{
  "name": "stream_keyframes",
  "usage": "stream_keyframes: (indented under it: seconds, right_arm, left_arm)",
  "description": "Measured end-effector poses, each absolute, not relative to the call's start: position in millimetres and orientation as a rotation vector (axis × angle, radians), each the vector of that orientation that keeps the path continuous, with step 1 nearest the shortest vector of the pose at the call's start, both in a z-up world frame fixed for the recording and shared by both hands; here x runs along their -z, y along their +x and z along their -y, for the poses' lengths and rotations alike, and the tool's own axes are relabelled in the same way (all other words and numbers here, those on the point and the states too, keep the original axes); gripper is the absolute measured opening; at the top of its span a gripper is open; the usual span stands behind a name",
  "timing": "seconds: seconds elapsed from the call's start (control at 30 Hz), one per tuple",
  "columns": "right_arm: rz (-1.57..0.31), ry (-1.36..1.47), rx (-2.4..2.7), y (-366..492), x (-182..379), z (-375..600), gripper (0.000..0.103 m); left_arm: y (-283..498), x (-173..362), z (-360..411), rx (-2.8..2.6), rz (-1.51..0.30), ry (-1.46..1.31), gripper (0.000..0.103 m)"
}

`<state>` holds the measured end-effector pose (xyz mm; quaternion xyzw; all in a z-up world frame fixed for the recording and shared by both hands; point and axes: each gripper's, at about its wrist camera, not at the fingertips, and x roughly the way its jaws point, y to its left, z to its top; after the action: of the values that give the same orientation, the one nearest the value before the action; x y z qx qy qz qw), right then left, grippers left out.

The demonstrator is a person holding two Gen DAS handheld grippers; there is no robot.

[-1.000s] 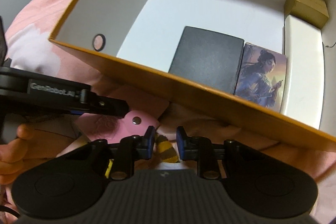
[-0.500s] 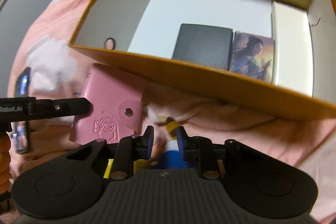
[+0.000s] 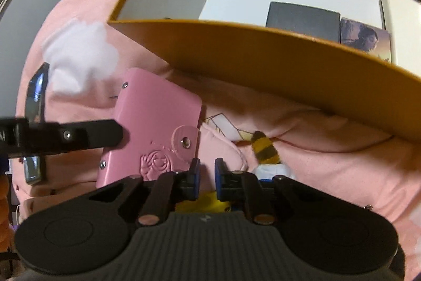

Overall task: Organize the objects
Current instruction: 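Grasp the pink wallet by its edge with the left gripper and lift it, then grasp the light pink pouch with the right gripper while the left gripper holds the wallet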

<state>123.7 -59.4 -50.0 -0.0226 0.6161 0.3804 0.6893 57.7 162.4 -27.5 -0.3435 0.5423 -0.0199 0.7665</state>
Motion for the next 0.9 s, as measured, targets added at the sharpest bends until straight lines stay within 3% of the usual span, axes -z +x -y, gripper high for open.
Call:
stream_keyframes:
  seconds: [0.13, 0.3, 0.53, 0.6, 0.73, 0.8, 0.9]
  right_arm:
    - [-1.375, -0.048, -0.853, 125.4, 50.4, 59.1, 0.013]
    - [-1.362, -0.079, -0.856, 123.8, 46.2, 58.4, 0.014]
    - [-1.285, -0.149, -0.979, 104.6, 3.8, 57.8, 0.016]
    - [-1.273, -0.195, -1.044, 95.7, -4.3, 49.3, 0.032]
    - [-1.254, -0.349, -1.108, 74.5, -10.7, 34.3, 0.04]
    - [-1.264, -0.442, -1.12, 66.8, -7.9, 24.2, 0.054]
    - [-1.265, -0.574, -1.132, 52.8, -1.8, 9.6, 0.056]
  left_arm:
    - [71.5, 41.2, -150.8, 0.026, -1.24, -0.705, 0.024]
    - [73.2, 44.3, -140.2, 0.012, -1.241, -0.628, 0.022]
    - [43.8, -3.0, -146.3, 0.002, -1.085, -0.468, 0.02]
    - [35.6, -12.9, -150.6, -0.008, -1.055, -0.438, 0.02]
    - [23.3, -22.5, -158.1, -0.023, -1.017, -0.436, 0.02]
    - [17.8, -24.1, -160.3, -0.037, -0.998, -0.439, 0.02]
    - [11.3, -24.8, -165.8, -0.052, -0.978, -0.459, 0.02]
